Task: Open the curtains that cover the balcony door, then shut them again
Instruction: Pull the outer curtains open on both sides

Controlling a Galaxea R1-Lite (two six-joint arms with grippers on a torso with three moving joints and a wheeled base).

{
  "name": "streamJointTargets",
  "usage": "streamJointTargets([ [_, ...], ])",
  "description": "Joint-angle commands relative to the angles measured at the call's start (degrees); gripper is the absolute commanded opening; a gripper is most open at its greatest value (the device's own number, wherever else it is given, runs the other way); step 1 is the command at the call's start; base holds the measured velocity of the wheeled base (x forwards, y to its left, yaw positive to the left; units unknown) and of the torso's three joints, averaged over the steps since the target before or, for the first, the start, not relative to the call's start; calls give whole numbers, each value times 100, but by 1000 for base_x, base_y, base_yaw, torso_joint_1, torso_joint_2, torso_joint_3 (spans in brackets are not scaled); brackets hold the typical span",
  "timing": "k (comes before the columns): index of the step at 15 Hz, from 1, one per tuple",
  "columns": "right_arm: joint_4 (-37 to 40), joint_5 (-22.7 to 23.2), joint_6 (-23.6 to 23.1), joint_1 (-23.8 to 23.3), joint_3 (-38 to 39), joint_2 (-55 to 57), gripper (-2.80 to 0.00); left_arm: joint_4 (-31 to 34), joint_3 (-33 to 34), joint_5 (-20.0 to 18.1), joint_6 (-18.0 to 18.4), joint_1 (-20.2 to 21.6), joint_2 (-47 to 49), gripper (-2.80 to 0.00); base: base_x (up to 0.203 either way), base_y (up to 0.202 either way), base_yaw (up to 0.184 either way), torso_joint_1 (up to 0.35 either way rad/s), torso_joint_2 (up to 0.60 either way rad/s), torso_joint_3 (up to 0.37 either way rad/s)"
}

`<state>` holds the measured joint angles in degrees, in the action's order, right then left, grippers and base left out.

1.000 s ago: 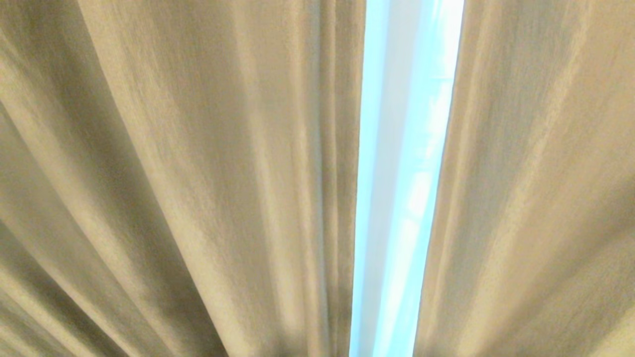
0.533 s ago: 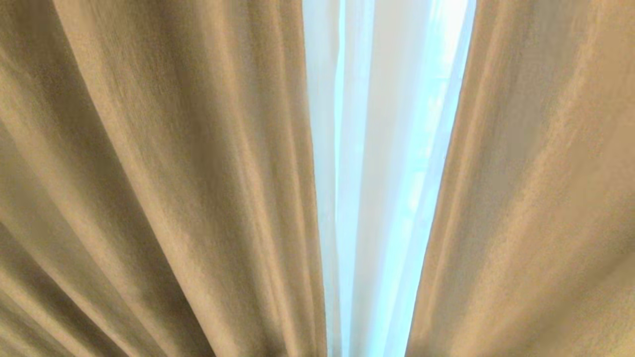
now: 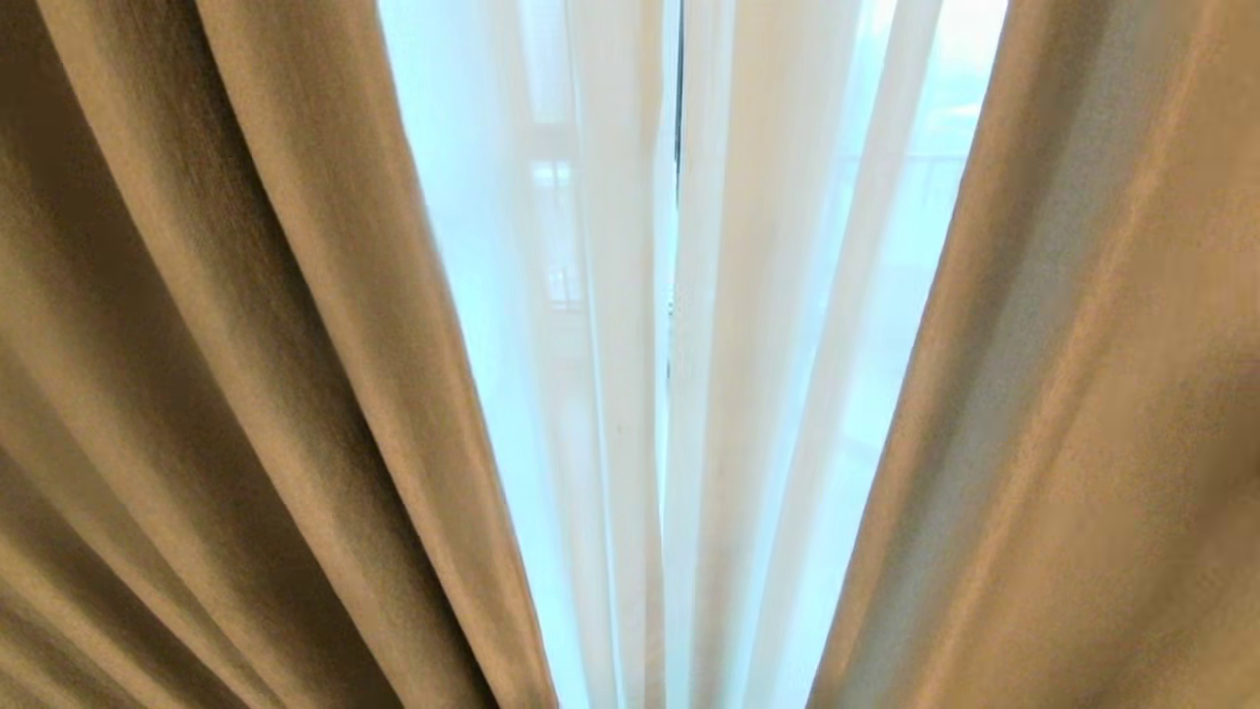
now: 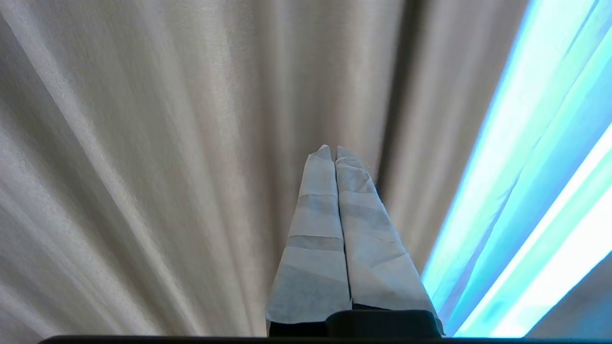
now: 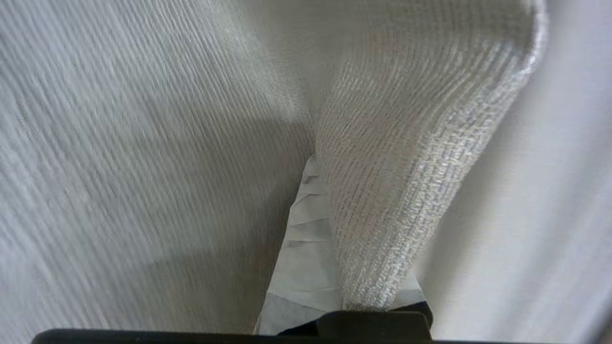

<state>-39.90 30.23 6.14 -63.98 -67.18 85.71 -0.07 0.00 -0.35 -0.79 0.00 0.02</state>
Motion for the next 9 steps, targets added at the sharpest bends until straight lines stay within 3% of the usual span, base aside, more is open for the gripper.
streamJointTargets([
  [1,-3,61,16,438,420,-625,-280,-1,0,0,-5,0,-2,-280,0,0,0,0,0,0],
  [6,-20,77,11,1311,1242,-1338,-280,-1,0,0,0,0,-2,-280,0,0,0,0,0,0],
  [9,0,80,1,1449,1425,-1503,-280,-1,0,0,0,0,-2,-280,0,0,0,0,0,0],
])
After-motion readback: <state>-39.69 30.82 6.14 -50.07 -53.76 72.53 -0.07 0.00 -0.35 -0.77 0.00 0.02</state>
